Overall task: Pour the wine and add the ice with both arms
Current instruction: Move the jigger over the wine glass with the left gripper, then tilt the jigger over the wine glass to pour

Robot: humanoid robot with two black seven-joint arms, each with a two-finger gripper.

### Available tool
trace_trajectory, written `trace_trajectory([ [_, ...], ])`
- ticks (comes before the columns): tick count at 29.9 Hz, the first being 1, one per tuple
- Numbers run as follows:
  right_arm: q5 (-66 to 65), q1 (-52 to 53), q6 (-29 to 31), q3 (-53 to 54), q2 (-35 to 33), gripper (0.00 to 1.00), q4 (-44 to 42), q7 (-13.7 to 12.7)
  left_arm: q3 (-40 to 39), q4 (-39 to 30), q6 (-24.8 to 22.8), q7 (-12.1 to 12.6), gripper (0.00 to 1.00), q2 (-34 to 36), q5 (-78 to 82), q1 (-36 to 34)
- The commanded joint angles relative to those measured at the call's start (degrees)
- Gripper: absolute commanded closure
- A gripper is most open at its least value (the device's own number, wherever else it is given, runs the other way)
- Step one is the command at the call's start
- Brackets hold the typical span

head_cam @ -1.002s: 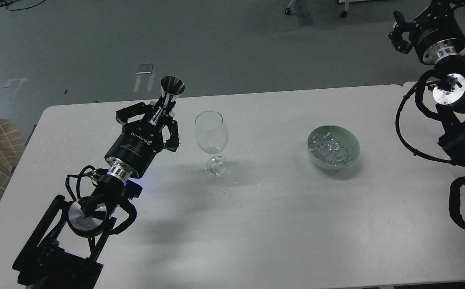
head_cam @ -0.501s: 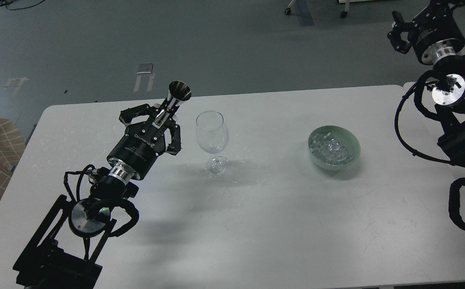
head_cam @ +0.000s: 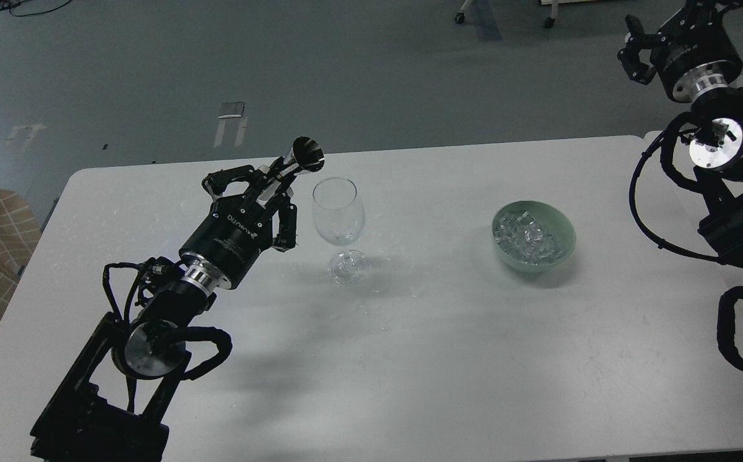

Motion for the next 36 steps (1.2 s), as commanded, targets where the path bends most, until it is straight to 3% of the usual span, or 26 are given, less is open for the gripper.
trace_trajectory([
  [1,0.0,-0.1,0.0,0.0,0.0,0.0,0.2,0.0,0.0,0.0,0.0,0.3,1.0,0.0,1.8,-0.3],
  [36,0.0,-1.5,0.2,0.1,-0.1,0.0,1.3,0.0,2.9,1.2,0.1,0.6,1.0,0.1,17.3,-4.2],
])
